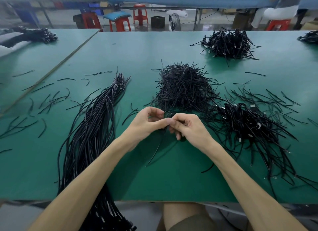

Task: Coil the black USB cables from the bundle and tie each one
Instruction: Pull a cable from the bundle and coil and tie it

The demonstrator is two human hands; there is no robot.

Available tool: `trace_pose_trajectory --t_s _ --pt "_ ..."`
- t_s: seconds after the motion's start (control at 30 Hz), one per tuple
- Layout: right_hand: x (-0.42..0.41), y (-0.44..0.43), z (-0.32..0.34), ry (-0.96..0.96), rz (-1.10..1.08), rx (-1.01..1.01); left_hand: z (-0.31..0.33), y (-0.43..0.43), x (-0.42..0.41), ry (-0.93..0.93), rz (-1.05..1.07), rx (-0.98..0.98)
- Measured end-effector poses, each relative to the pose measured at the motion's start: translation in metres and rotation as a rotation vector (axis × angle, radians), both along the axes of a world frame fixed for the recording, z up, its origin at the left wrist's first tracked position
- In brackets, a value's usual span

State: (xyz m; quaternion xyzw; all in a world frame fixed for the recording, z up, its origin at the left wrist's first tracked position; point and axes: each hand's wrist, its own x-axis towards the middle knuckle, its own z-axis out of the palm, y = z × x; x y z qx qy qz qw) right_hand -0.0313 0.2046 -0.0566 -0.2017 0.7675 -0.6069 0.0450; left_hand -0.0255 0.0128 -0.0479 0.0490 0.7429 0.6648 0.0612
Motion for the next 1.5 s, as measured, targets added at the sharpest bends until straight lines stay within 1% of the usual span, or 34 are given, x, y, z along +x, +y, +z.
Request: trace_pose_trajectory --t_s 0.07,0.13,0.2,0.3,0.5,0.6,0.67,0.77,0.87,1.0,1.1,1.17,1.27,1.33,1.4,1.5 --pt "0.0 0.0 0.0 -0.003 -0.004 -0.003 0.003 0.001 0.001 -0.031 -0.058 0.002" --pt "0.0 0.0 0.0 -0.007 -0.01 -0.004 0.005 0.0 0.003 -0.018 -0.08 0.028" --pt "-0.001 0.0 0.0 -0.019 -0.011 -0.017 0.007 -0.003 0.003 0.021 -0.096 0.058" --pt "-0.001 -0.001 -0.001 -0.047 -0.007 -0.052 0.007 -0.007 0.002 0.092 -0.157 0.05" --pt "-0.002 -0.001 -0.004 -0.06 -0.026 -0.042 0.007 -0.004 0.004 0.137 -0.151 0.074" --pt "-0.002 -0.002 -0.002 -0.053 -0.025 -0.03 0.005 -0.003 0.004 0.126 -0.145 0.099" --pt "-0.002 -0.001 -0.001 -0.037 -0.002 -0.019 0.003 0.0 0.004 0.15 -0.133 0.07" --pt "-0.002 0.0 -0.001 -0.026 0.021 0.0 0.002 0.001 0.003 0.25 -0.084 -0.003" --pt "-0.002 0.001 -0.002 -0.031 0.027 0.012 0.001 0.001 0.002 0.335 -0.082 -0.081" --pt "-0.004 0.0 -0.004 -0.026 0.008 0.008 -0.002 0.001 0.001 0.394 -0.048 -0.165" --pt "-0.005 -0.002 -0.005 -0.05 -0.022 -0.045 -0.001 0.001 0.001 0.403 -0.027 -0.152" --pt "-0.007 -0.002 -0.005 -0.04 -0.038 -0.044 0.0 0.001 0.001 0.411 -0.035 -0.101" --pt "-0.006 -0.001 -0.005 -0.006 -0.055 -0.031 0.001 -0.001 -0.001 0.351 0.018 0.012" --pt "-0.006 -0.001 -0.005 -0.015 -0.067 -0.041 -0.001 -0.003 -0.003 0.293 0.051 0.036" --pt "-0.006 -0.001 -0.005 -0.016 -0.075 -0.05 -0.004 -0.002 -0.004 0.272 0.026 -0.006" --pt "-0.007 0.0 -0.005 -0.02 -0.095 -0.055 -0.009 0.002 -0.003 0.289 -0.027 -0.125"
